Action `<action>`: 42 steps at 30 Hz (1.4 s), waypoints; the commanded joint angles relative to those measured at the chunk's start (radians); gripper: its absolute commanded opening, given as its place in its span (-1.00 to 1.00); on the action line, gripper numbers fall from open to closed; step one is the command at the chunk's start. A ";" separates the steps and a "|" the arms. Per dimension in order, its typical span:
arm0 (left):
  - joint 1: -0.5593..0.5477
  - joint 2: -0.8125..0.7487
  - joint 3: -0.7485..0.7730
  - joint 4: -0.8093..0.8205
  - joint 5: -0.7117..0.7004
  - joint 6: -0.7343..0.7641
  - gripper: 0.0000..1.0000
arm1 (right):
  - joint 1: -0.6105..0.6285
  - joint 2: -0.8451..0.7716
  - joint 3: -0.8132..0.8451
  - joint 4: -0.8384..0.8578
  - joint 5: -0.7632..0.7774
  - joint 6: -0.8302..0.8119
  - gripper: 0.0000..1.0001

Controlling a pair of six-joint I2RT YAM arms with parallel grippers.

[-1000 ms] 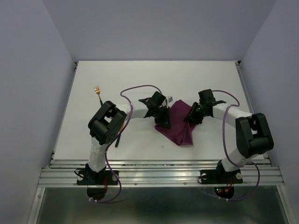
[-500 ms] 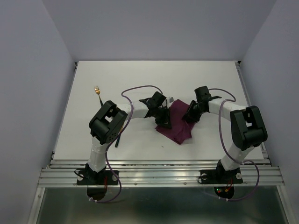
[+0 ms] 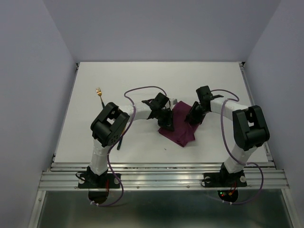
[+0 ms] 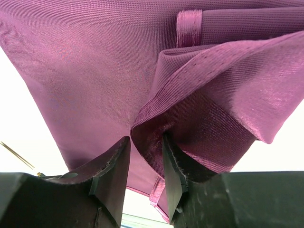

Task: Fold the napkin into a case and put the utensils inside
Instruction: Fold the lower triangle-folded napkin at the center of the board.

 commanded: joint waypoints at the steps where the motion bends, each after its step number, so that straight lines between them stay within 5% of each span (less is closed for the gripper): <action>1: -0.005 -0.037 0.041 -0.026 0.017 0.035 -1.00 | 0.004 0.022 -0.018 -0.070 0.131 -0.023 -0.20; 28: 0.022 -0.009 0.070 -0.034 0.001 -0.017 -1.00 | 0.004 -0.093 -0.071 -0.026 0.108 -0.084 0.26; 42: 0.023 0.035 0.075 -0.025 -0.020 -0.060 -1.00 | 0.013 -0.130 -0.054 -0.083 0.074 -0.150 0.29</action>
